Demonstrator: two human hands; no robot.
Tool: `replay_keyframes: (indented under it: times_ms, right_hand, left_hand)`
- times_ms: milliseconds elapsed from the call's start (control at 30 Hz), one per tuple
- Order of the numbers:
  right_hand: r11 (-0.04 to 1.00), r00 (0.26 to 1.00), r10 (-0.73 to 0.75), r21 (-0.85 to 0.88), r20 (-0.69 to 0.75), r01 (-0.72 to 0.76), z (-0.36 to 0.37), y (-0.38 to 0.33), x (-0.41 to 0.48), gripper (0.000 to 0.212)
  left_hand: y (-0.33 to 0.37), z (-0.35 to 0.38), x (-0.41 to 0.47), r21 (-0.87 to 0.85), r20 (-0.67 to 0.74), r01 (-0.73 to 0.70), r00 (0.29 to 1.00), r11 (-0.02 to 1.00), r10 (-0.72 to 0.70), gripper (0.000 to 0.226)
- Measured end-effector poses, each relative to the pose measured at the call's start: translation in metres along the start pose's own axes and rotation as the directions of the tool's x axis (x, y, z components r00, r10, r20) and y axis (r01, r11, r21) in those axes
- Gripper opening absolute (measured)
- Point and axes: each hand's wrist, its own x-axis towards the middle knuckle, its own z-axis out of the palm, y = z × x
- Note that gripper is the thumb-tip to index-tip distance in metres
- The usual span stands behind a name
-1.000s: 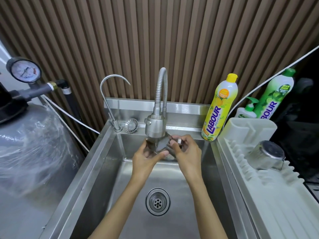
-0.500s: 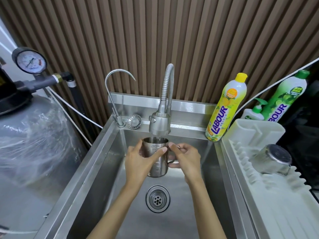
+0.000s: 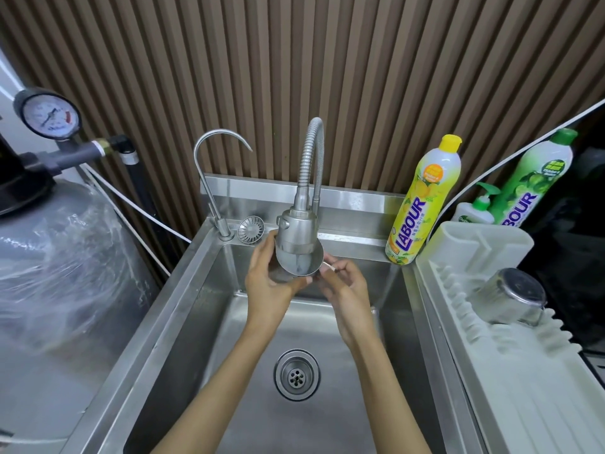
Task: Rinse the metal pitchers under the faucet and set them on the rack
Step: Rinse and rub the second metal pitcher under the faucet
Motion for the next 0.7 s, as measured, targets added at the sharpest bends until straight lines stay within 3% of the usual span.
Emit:
replay_keyframes:
  times_ms: [67,200,333,433,467,533,600,700]
  right_hand:
    - [0.996,0.997,0.078,0.036,0.013,-0.079,0.001,0.006,0.002,0.018]
    - [0.980,0.990,0.141,-0.136,-0.026,-0.143,0.001,0.002,-0.005,0.020]
    - [0.900,0.984,0.050,-0.420,-0.170,-0.119,0.002,-0.020,-0.011,0.021]
    - [0.615,0.974,-0.183,-0.789,-0.131,0.009,0.007,-0.042,-0.015,0.025]
    - [0.529,0.968,-0.233,-0.848,-0.093,0.046,0.009,-0.049,-0.016,0.025]
    - [0.476,0.957,-0.287,-0.873,-0.038,0.108,0.011,-0.055,-0.016,0.021]
    - [0.559,0.955,-0.294,-0.815,-0.026,0.150,0.011,-0.053,-0.013,0.016]
    - [0.851,0.983,-0.179,-0.509,-0.048,0.130,0.006,-0.037,-0.004,0.014]
  left_hand:
    - [0.006,-0.004,-0.004,0.128,-0.058,-0.007,0.998,0.992,0.014,0.093]
    - [0.015,-0.011,-0.012,0.307,-0.142,0.080,0.989,0.948,-0.038,0.104]
    - [0.013,-0.010,-0.019,0.368,-0.078,0.161,0.987,0.916,-0.142,0.078]
    - [0.008,-0.008,-0.020,0.177,0.033,0.228,0.971,0.957,-0.237,0.033]
    - [0.008,-0.006,-0.018,0.091,0.084,0.250,0.963,0.964,-0.258,0.026]
    - [0.006,-0.003,-0.013,-0.061,0.167,0.280,0.949,0.958,-0.266,0.029]
    - [0.004,-0.001,-0.010,-0.162,0.187,0.270,0.953,0.949,-0.239,0.042]
    - [0.003,0.001,-0.005,-0.275,0.112,0.203,0.978,0.940,-0.179,0.069]
